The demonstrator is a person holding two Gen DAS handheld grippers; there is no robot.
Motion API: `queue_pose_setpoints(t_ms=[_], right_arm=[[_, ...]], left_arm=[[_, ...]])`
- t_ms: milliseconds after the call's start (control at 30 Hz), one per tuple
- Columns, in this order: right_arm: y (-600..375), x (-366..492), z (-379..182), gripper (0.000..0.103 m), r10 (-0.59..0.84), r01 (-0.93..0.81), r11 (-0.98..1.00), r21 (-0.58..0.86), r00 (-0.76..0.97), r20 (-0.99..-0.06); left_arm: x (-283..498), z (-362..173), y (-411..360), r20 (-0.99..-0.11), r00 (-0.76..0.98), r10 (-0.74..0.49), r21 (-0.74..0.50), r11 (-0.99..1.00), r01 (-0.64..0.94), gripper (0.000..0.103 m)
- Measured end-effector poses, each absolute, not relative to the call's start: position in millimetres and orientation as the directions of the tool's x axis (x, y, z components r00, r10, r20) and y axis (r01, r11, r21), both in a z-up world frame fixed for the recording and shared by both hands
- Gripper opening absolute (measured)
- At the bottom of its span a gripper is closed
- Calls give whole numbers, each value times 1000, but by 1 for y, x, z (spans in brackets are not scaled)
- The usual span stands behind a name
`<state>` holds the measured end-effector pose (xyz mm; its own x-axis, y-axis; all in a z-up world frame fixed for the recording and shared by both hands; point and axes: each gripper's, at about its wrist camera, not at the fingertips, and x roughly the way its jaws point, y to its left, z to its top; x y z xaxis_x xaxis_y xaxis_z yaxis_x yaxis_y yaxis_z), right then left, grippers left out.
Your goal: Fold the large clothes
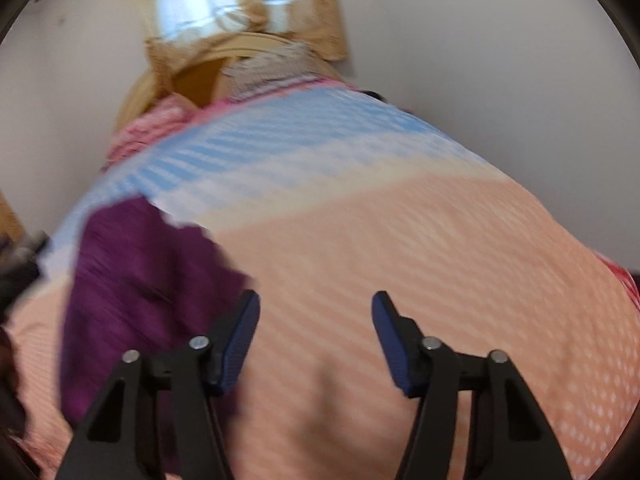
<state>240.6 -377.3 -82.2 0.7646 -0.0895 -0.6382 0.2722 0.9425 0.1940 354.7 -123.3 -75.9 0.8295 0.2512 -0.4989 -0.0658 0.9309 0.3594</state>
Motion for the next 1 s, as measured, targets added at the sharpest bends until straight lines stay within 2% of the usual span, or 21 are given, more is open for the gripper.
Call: queue_pose_setpoints(t_ms=[167,233,300,433,533,667,1000], right_arm=[[-315,310,-61,48,-15,199,953,227,783,-621],[-296,331,-68,41,17,175,954,243,778,-628],[-286,346,-85,39,6,182,957,227,766,-643],[-298,356,-134,39,-21,239,947,212,710,-704],[-313,349,-157,39,5,246,935,257,713,-701],[-319,342,-166,39,-10,250,936,247,721,-693],[-317,342,-180,39,-32,263,939,220,707,-707]], left_arm=[[378,-96,-123,-561,794,234,299,952,-69,81],[383,-103,-127,-569,793,220,297,953,-52,81],[389,-113,-135,-572,793,208,293,955,-39,81],[394,-129,-147,-608,777,163,282,959,19,82],[394,-148,-167,-607,783,135,312,947,78,83],[392,-157,-178,-586,799,136,323,943,76,85],[399,-173,-179,-619,778,111,279,956,86,87]])
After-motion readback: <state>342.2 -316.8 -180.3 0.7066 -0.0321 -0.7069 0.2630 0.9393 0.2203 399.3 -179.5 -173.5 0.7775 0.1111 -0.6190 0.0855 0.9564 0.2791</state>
